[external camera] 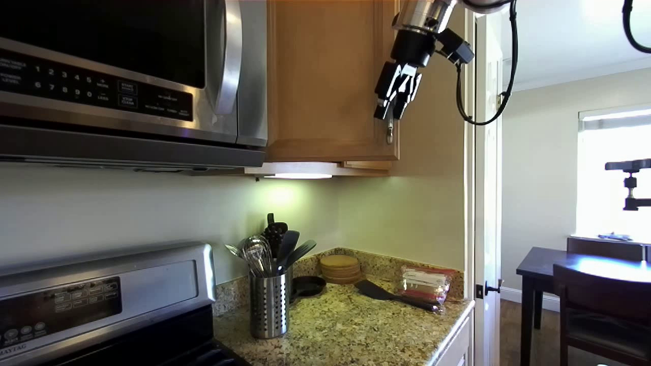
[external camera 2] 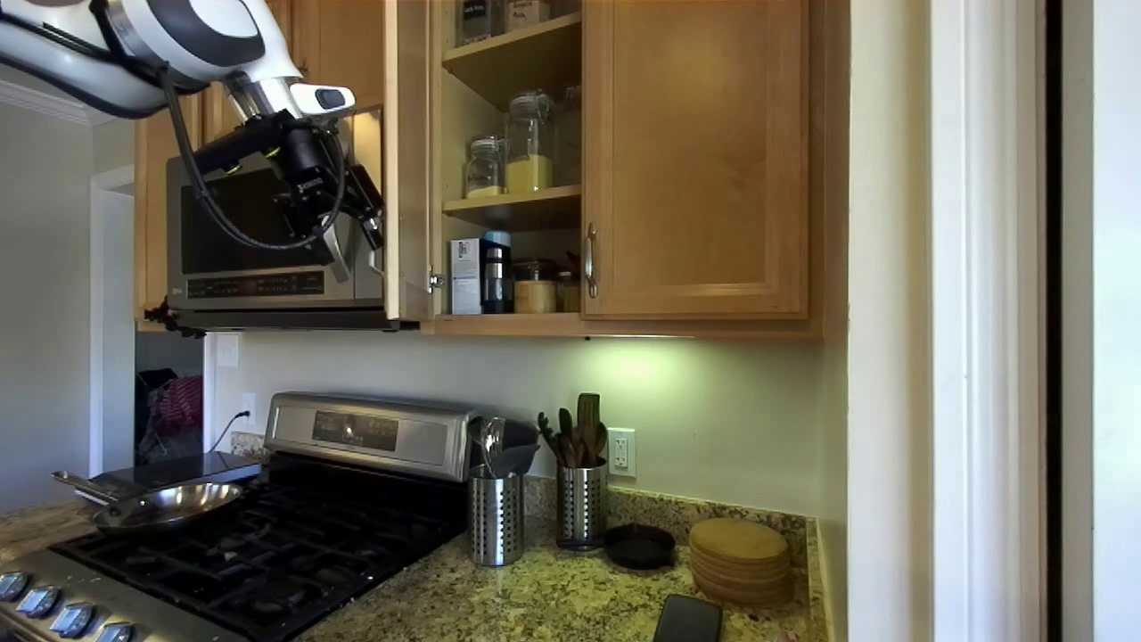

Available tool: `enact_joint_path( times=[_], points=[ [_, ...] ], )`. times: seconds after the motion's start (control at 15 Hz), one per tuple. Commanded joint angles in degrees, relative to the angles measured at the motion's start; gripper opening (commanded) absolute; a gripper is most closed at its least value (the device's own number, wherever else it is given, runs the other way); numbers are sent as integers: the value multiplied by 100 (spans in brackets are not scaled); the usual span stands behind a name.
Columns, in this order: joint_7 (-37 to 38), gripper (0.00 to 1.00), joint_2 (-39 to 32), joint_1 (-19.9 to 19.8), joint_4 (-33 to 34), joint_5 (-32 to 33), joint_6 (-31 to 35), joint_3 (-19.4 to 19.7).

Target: Open the left door to the cupboard

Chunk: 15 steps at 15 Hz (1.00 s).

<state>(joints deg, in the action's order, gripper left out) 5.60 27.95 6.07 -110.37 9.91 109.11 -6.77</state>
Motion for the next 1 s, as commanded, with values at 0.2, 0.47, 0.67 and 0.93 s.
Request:
enact_joint_path(
  times=[0.2, 0.47, 0.67, 0.93],
  points=[
    [68, 100, -144, -555, 182, 731, -960, -49],
    [192, 100, -285, -838, 278, 1296, -1143, 19],
    [261, 100, -412, -1002, 419, 1612, -1174, 63],
    [412, 100, -688, -1068, 628, 1566, -834, 271]
  ],
)
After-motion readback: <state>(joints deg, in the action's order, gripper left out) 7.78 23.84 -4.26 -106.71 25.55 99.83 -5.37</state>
